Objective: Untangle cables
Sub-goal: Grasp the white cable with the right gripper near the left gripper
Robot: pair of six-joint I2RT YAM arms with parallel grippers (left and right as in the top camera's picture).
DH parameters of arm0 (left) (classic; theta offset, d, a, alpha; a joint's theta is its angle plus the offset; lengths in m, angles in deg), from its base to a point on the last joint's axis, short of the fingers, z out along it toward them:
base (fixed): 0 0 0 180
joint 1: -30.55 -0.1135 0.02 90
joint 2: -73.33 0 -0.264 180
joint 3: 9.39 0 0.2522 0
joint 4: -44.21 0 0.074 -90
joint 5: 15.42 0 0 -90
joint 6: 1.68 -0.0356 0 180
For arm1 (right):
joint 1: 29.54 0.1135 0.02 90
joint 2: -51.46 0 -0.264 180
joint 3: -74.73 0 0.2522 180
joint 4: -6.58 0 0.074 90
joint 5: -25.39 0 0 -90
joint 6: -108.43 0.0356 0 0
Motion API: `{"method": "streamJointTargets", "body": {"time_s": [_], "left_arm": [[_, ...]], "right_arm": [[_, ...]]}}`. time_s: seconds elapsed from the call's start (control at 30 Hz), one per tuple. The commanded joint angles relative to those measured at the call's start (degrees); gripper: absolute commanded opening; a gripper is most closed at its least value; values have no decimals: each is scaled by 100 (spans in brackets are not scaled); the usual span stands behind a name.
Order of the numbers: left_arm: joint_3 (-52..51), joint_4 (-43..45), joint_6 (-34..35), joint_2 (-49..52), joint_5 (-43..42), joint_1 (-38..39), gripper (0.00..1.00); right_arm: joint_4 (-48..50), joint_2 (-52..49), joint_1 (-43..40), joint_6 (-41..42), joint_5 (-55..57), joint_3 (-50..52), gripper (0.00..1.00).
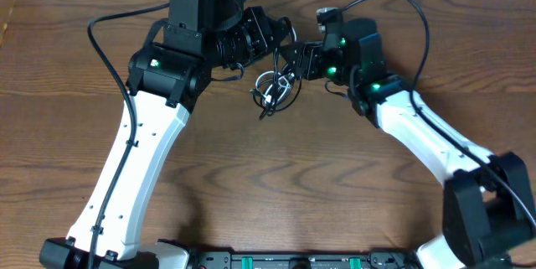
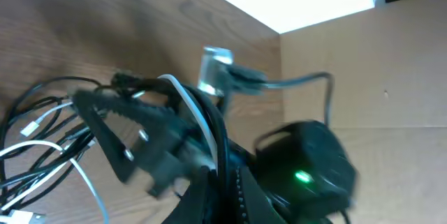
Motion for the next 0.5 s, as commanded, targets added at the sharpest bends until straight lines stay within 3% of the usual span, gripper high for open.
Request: {"method": "streamJointTargets", "body": {"time_s": [0.0,0.23,0.47], "left_arm": [[98,26,31,-205,-234,9,7],[98,70,28,-752,-210,-358,7],[98,-66,-271,-918,181,-1493,7]], "right_arm": [[81,-420,-9,691,946,-68,61],[-538,-673,-286,728,1097,-68,49],[-1917,-673,-931,308,890,-68,38]]}}
